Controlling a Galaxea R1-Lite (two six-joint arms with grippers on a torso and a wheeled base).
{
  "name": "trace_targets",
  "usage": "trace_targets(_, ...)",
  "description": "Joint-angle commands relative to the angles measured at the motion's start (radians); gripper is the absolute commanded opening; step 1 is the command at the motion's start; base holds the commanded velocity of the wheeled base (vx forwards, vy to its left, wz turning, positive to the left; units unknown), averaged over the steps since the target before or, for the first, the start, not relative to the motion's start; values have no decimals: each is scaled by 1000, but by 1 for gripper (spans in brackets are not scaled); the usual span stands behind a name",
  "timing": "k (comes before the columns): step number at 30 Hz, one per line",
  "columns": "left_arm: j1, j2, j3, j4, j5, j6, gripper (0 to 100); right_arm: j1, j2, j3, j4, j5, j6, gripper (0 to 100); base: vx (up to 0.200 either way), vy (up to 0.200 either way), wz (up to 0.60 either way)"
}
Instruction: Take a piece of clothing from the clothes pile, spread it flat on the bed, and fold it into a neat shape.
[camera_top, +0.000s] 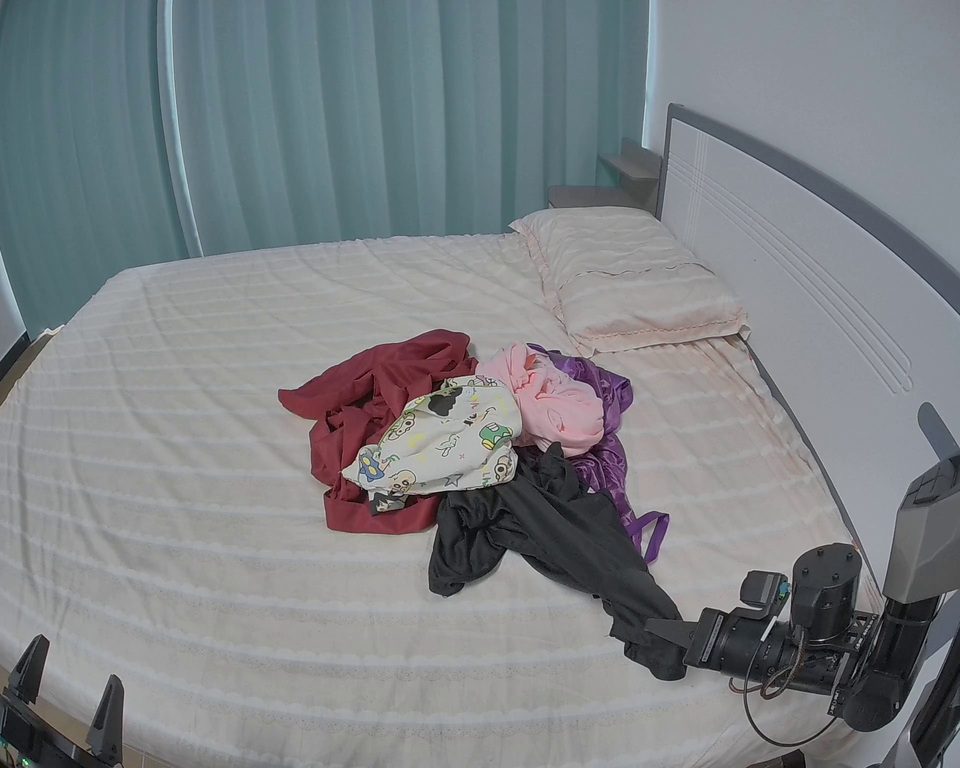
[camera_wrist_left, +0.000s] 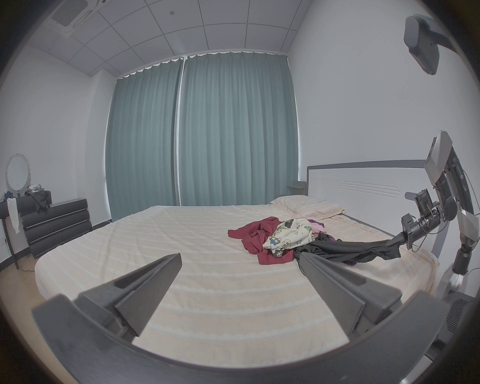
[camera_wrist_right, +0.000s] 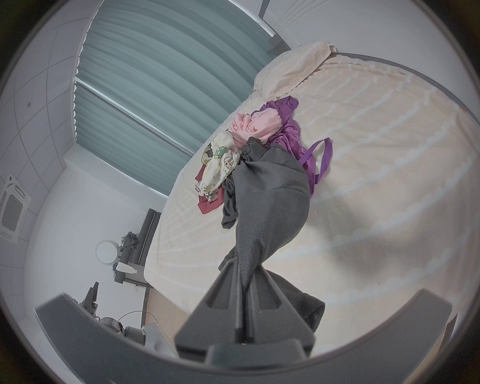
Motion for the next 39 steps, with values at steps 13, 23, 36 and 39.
trace_targets(13, -15, 235, -258, -118, -55, -120, 100, 14, -15, 18, -3, -16, 0, 0, 0, 0, 0)
trace_targets(23, -21, 349, -127, -84, -265, -11, 100, 8, -10, 18, -3, -18, 0, 0, 0, 0, 0)
trace_targets(36, -132, 877, -136, -286, -342, -22, 100, -1, -10, 18, -3, -32, -6, 0, 0, 0, 0)
trace_targets(39, -205, 1021, -145, -312, -342, -31, 100, -4, -13, 18, -2, -36, -6, 0, 0, 0, 0)
